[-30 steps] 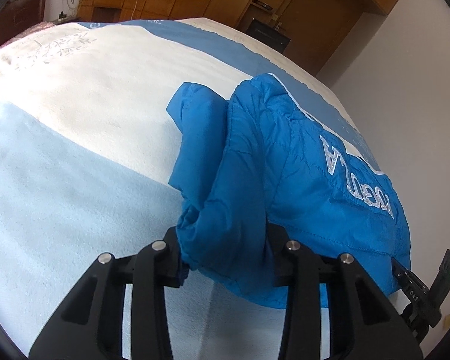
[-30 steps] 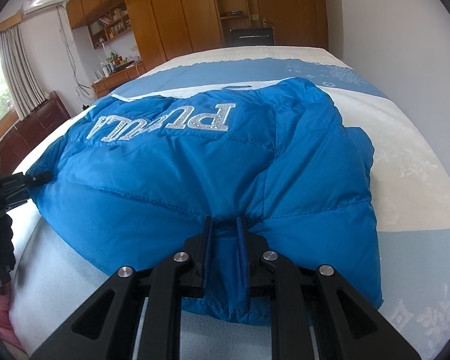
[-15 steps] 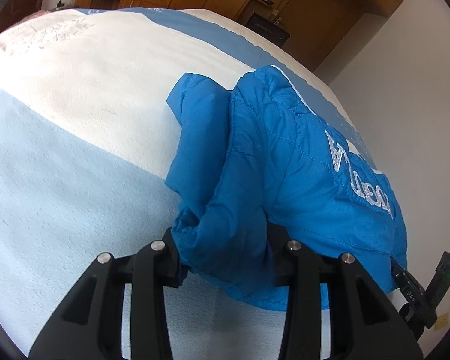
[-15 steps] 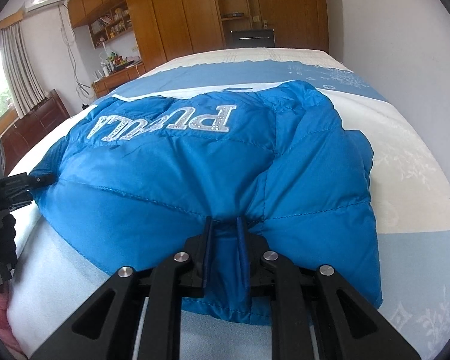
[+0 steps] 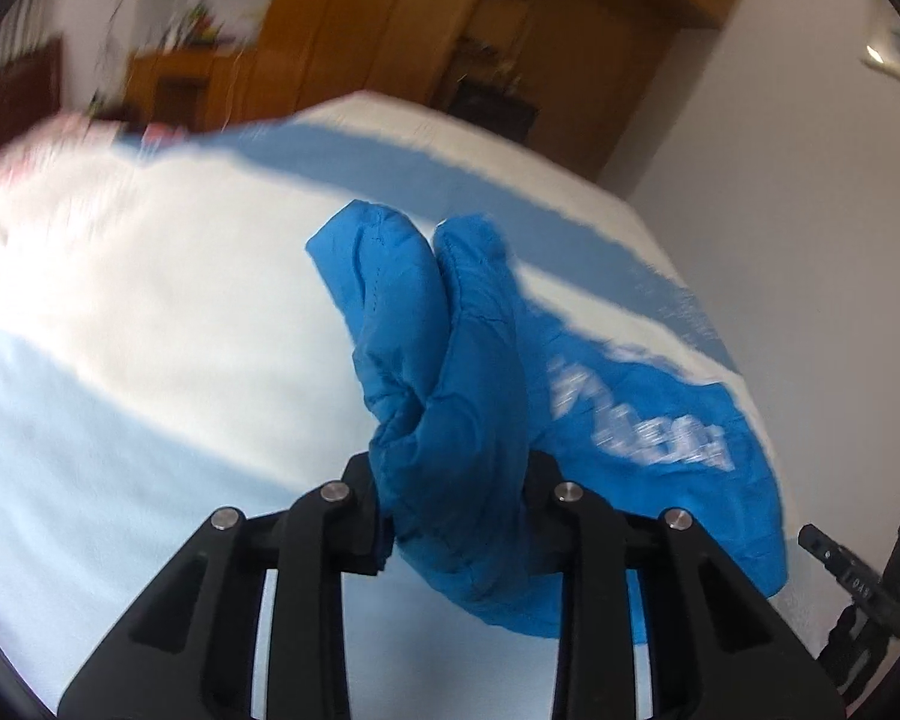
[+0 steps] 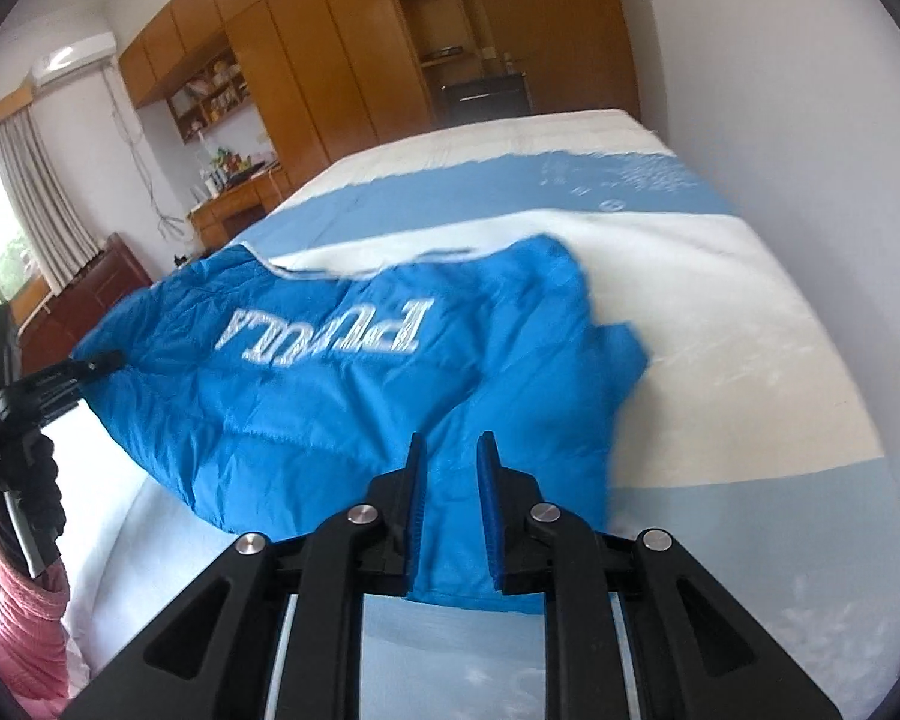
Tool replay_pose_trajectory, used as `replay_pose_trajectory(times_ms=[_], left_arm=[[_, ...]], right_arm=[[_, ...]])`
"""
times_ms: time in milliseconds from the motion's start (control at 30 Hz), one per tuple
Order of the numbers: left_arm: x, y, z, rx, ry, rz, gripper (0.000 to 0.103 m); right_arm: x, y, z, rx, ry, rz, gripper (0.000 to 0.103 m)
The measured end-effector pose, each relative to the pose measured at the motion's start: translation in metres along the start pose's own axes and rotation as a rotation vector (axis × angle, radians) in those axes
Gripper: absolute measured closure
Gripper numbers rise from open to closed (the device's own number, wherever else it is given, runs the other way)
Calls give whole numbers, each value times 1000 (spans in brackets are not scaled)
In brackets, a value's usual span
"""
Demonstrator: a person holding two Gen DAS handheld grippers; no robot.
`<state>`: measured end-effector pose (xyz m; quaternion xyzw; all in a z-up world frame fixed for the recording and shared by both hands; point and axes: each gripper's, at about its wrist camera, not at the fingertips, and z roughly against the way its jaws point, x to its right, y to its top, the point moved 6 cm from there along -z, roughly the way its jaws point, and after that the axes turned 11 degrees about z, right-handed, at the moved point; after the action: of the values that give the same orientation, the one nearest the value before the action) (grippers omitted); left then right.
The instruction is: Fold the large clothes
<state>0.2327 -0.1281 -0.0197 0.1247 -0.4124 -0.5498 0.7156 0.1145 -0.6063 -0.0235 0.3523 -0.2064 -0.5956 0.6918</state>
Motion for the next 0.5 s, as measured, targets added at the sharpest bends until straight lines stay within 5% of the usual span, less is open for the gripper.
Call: replay_pose_trajectory(times_ms=[233, 500], left_arm=[[110, -4, 12, 53, -37, -217, 76], [196, -56, -23, -54, -123, -369, 76]], right_arm=[[12, 3, 21, -22, -57, -7, 85], [21, -5, 26, -65, -83, -34, 85]])
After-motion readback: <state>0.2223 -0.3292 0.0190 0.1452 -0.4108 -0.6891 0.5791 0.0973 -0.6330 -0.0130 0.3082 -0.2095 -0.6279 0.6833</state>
